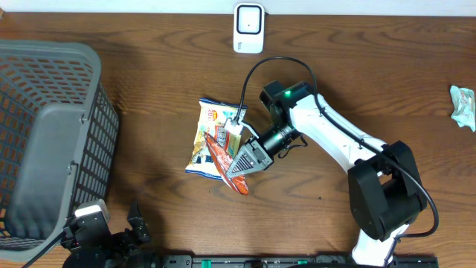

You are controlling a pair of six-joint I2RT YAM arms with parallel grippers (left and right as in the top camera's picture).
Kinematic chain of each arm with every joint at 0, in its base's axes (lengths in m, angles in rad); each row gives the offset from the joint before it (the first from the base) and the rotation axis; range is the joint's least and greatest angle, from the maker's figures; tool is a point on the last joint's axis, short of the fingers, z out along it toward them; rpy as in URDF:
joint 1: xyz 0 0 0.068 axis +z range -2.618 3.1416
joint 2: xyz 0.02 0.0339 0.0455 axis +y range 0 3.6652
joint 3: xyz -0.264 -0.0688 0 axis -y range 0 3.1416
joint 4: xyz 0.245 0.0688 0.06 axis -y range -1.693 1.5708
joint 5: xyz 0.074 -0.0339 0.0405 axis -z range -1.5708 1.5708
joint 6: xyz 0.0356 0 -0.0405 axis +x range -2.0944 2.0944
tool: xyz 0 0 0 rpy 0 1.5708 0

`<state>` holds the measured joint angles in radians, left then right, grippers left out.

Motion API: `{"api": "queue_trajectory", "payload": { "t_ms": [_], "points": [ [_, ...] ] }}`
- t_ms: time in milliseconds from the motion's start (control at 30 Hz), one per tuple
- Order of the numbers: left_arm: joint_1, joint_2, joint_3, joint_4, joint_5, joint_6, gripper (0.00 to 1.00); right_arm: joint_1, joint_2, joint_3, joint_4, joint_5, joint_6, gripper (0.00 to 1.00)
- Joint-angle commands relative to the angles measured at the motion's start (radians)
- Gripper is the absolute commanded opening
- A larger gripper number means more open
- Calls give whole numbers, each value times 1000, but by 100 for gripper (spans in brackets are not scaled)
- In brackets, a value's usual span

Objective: Scan the item barcode

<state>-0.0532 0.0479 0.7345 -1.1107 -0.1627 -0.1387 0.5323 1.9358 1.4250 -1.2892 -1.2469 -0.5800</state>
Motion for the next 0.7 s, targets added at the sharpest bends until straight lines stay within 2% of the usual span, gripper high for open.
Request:
{"api": "queue_trajectory", "payload": {
  "t_ms": [0,100,667],
  "points": [
    [3,-2,5,2,-3,-9,98,-5,-13,13,0,-115,-53,1],
    [3,-2,5,2,-3,-9,98,-5,-13,13,3,-94,-92,1],
    [3,-2,5,2,-3,-9,98,-24,-13,13,-10,-171,-90,1]
  ]
}}
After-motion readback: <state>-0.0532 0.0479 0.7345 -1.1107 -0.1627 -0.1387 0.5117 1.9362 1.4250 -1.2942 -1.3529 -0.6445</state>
